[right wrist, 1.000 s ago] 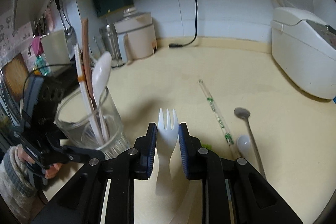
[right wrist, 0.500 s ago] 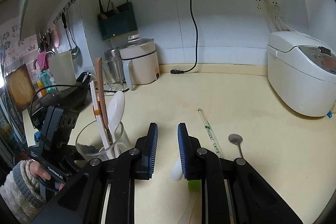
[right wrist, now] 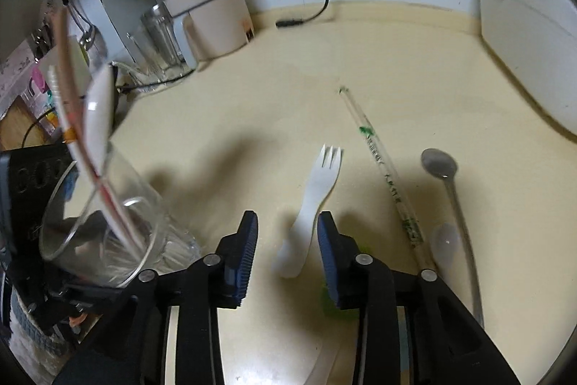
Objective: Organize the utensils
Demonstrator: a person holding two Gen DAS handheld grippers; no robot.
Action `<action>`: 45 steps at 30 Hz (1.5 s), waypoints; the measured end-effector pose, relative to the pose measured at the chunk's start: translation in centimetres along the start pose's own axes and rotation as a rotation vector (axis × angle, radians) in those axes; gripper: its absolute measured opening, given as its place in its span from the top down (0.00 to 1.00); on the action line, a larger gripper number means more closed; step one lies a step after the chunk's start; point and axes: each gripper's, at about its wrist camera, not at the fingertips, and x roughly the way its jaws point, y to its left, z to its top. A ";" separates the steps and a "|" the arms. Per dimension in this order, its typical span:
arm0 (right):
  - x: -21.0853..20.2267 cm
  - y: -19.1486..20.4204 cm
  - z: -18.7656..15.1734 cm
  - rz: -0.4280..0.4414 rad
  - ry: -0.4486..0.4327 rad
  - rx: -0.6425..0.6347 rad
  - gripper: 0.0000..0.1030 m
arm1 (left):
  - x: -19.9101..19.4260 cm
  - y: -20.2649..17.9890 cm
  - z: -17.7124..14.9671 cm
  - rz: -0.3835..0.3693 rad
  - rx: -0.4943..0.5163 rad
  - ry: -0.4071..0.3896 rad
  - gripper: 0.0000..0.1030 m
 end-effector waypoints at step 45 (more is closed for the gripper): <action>-11.0 5.1 3.5 0.320 -0.371 0.000 0.87 | 0.0 0.0 0.0 -0.001 -0.001 0.000 0.07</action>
